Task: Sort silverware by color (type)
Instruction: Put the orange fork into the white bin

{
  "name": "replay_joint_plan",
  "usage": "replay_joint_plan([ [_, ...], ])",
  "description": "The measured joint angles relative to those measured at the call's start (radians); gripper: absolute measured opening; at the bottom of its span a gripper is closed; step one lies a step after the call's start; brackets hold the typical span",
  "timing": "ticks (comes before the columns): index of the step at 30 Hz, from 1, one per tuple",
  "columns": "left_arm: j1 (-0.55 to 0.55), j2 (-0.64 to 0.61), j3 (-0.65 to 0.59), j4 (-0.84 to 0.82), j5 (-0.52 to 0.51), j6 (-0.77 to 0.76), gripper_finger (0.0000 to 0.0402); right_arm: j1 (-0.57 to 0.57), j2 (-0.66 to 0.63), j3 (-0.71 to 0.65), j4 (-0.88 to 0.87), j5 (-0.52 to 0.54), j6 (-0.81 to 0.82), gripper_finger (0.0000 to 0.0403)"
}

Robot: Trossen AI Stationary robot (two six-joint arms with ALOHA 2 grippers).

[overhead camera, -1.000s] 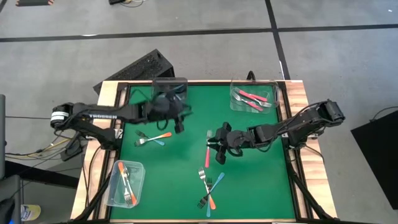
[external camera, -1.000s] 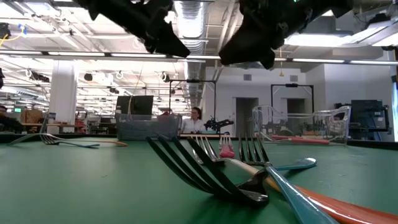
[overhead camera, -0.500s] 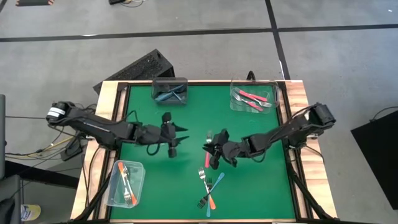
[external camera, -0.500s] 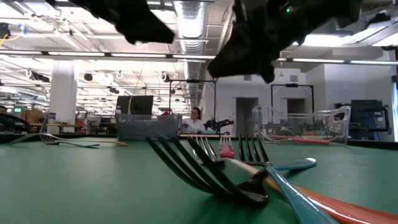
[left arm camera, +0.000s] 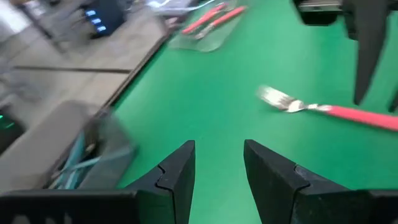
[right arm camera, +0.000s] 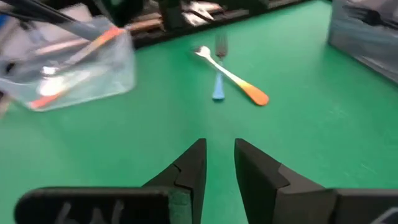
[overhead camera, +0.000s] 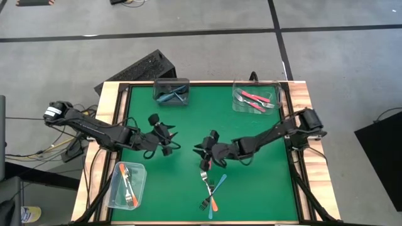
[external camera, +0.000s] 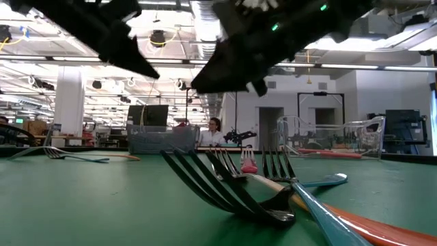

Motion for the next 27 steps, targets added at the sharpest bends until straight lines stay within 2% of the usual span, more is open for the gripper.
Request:
replay_joint_plan([
  [2,0.006,-0.015,-0.037,0.013,-0.018,-0.029,0.0128,-0.013,0.036,0.026,-0.002,-0.021,-0.002,0.0124],
  [5,0.009,-0.046,-0.091,0.050,0.017,-0.084,0.0128,-0.029,0.066,0.054,-0.017,-0.064,-0.016,0.0144],
  [11,0.016,-0.089,-0.186,0.047,0.017,-0.290,0.0128,-0.081,0.113,0.122,0.014,-0.092,-0.080,0.0183],
  [13,0.015,-0.089,-0.191,0.038,0.021,-0.337,0.0128,-0.101,0.120,0.141,-0.022,-0.132,-0.088,0.0191],
  [16,0.007,-0.084,-0.200,0.022,0.073,-0.370,0.0128,-0.118,0.159,0.182,-0.004,-0.205,-0.089,0.0196],
  [21,0.006,-0.040,-0.232,0.067,0.161,-0.456,0.0128,-0.112,0.178,0.223,-0.082,-0.207,-0.096,0.0193],
  [27,0.006,0.015,-0.245,0.119,0.244,-0.476,0.0128,-0.116,0.180,0.231,-0.140,-0.237,-0.098,0.0189],
])
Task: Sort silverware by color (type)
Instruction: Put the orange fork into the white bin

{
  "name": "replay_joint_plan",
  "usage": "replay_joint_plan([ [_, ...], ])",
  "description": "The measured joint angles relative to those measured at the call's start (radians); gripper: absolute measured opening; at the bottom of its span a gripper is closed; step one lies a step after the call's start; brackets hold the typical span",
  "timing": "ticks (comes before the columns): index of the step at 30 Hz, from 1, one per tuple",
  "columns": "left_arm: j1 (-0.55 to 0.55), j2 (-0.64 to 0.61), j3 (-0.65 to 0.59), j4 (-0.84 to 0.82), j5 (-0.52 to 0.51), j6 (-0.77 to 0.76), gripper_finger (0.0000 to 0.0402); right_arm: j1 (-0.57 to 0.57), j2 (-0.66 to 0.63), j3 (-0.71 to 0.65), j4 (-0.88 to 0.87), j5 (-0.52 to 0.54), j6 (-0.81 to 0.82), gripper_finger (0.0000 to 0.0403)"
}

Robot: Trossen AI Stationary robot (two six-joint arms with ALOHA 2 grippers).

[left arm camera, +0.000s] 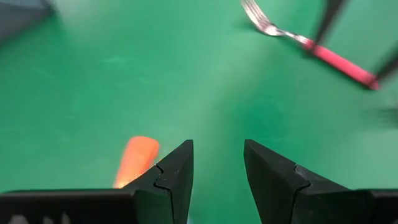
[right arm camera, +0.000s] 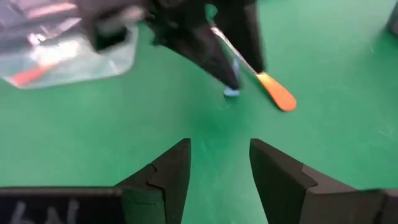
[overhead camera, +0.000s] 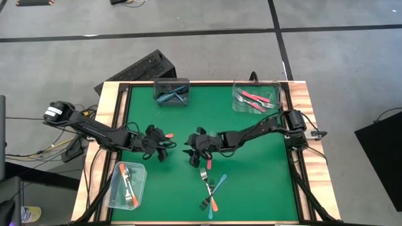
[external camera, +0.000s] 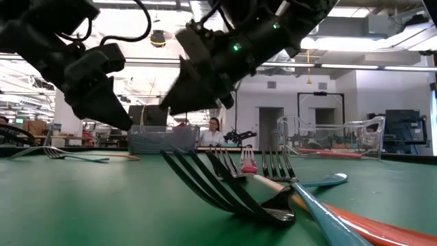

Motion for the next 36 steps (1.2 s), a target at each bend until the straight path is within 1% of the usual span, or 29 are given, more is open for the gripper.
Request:
replay_joint_plan([
  [6,-0.008,-0.004,0.000,0.012,0.210,0.021,0.0128,0.001,-0.049,-0.001,-0.154,0.001,0.000,0.0184],
  [8,-0.015,-0.004,0.000,0.004,0.232,0.025,0.0128,0.007,-0.071,-0.001,-0.211,0.001,0.002,0.0183],
  [12,-0.015,-0.001,0.000,-0.040,0.220,0.037,0.0128,0.023,-0.111,-0.004,-0.298,0.003,0.000,0.0178],
  [14,-0.015,-0.001,0.000,-0.075,0.219,0.090,0.0128,0.025,-0.132,-0.001,-0.307,0.003,0.000,0.0175],
  [17,-0.010,-0.001,0.000,-0.136,0.173,0.119,0.0128,0.023,-0.154,-0.001,-0.331,0.005,0.000,0.0171],
  [18,-0.001,-0.001,0.001,-0.163,0.155,0.109,0.0128,0.023,-0.154,-0.001,-0.330,0.005,0.000,0.0170],
  [22,0.060,-0.002,0.030,-0.276,0.092,-0.034,0.0128,0.013,-0.153,-0.002,-0.326,0.006,0.000,0.0168],
  [24,0.088,-0.002,0.037,-0.309,0.083,-0.043,0.0128,0.010,-0.152,-0.002,-0.327,0.006,0.000,0.0168],
  [28,0.118,-0.001,0.040,-0.315,0.085,0.029,0.0128,0.008,-0.151,-0.002,-0.333,0.007,0.000,0.0168],
  [36,0.190,0.013,0.021,-0.316,0.092,0.117,0.0128,0.009,-0.151,-0.002,-0.334,0.007,-0.024,0.0168],
])
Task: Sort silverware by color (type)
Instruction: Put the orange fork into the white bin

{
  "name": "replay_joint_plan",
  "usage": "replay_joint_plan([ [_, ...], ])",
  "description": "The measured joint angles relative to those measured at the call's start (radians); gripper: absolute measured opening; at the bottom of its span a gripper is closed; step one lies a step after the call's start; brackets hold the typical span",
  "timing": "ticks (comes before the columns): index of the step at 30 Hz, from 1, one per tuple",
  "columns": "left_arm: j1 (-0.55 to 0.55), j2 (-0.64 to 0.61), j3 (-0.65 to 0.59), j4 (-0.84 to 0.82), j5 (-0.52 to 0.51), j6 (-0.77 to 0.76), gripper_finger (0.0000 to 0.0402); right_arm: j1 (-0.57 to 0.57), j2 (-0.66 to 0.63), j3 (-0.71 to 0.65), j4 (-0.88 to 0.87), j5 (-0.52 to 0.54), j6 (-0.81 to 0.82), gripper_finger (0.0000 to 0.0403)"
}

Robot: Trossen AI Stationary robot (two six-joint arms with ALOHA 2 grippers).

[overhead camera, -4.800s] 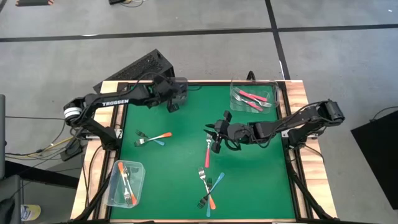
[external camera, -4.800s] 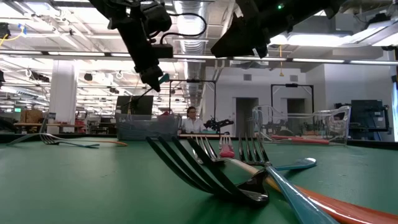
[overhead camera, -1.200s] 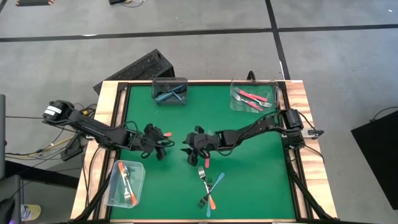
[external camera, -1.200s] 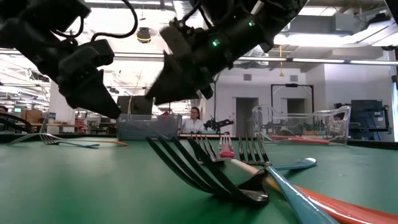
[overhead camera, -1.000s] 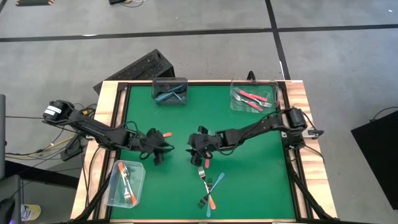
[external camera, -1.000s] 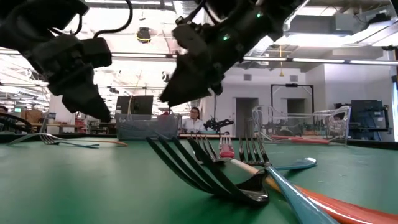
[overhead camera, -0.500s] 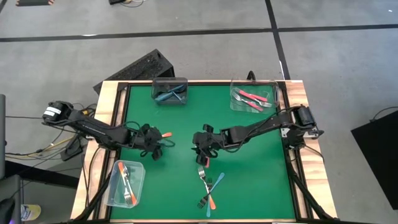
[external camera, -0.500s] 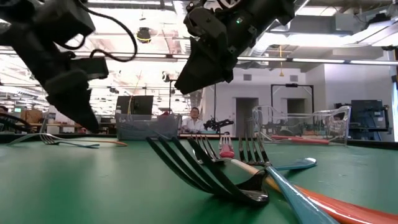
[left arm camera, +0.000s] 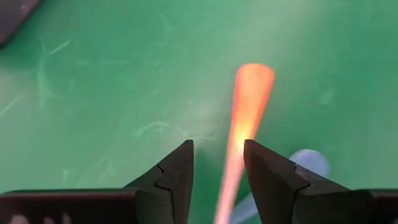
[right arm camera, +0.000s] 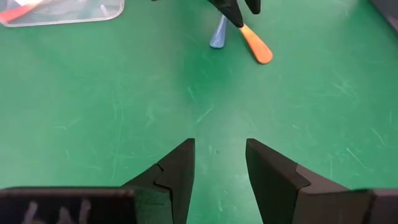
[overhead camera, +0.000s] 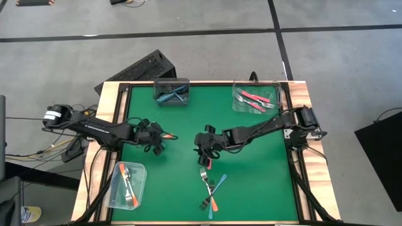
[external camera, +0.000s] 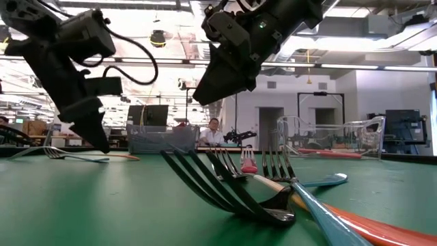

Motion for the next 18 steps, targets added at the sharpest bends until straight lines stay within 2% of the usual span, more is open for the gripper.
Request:
replay_joint_plan([
  [13,0.021,0.095,-0.003,0.083,0.016,0.070,0.0128,0.000,0.001,0.000,-0.012,0.000,-0.010,0.0168],
  [18,0.022,0.080,0.036,0.050,0.092,0.102,0.0128,-0.002,0.001,0.000,-0.012,0.000,-0.026,0.0168],
])
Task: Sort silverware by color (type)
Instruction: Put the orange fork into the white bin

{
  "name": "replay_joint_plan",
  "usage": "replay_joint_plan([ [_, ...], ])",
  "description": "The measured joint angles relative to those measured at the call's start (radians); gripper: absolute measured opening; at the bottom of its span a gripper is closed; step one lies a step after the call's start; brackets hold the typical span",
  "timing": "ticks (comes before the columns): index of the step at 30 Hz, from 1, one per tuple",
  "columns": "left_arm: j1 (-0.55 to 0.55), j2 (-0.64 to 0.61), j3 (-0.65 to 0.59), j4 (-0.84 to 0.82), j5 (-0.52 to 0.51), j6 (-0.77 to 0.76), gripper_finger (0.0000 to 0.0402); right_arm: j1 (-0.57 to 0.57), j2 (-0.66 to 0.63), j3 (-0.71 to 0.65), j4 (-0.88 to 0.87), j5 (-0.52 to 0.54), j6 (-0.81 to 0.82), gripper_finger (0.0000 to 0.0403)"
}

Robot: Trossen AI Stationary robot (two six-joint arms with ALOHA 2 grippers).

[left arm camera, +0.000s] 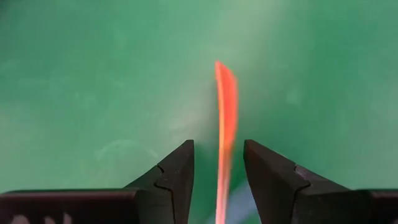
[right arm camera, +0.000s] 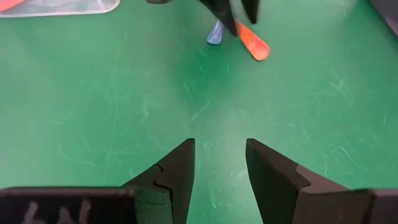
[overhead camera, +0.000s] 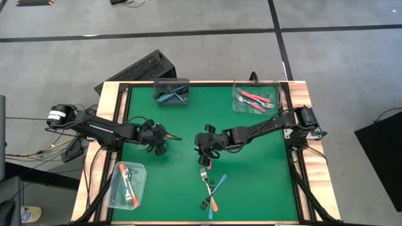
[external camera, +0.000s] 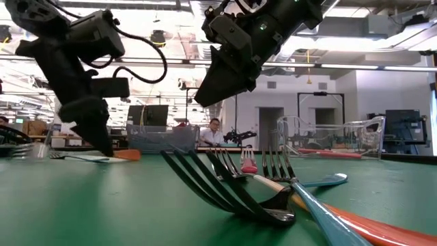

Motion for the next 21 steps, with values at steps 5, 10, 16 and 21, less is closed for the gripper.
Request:
replay_joint_plan([
  [5,0.005,0.010,0.025,-0.027,0.010,0.055,0.0128,-0.006,0.000,0.000,0.000,0.000,-0.002,0.0168],
  [10,0.039,0.059,0.024,-0.062,0.019,0.045,0.0128,-0.006,0.000,0.000,0.009,0.000,-0.002,0.0168],
  [16,0.046,0.078,0.034,-0.063,0.056,0.051,0.0128,-0.006,0.000,0.000,0.006,0.000,-0.002,0.0168],
  [21,0.047,0.004,0.093,-0.176,0.057,0.037,0.0128,-0.006,0.000,0.000,0.001,0.000,-0.002,0.0168],
])
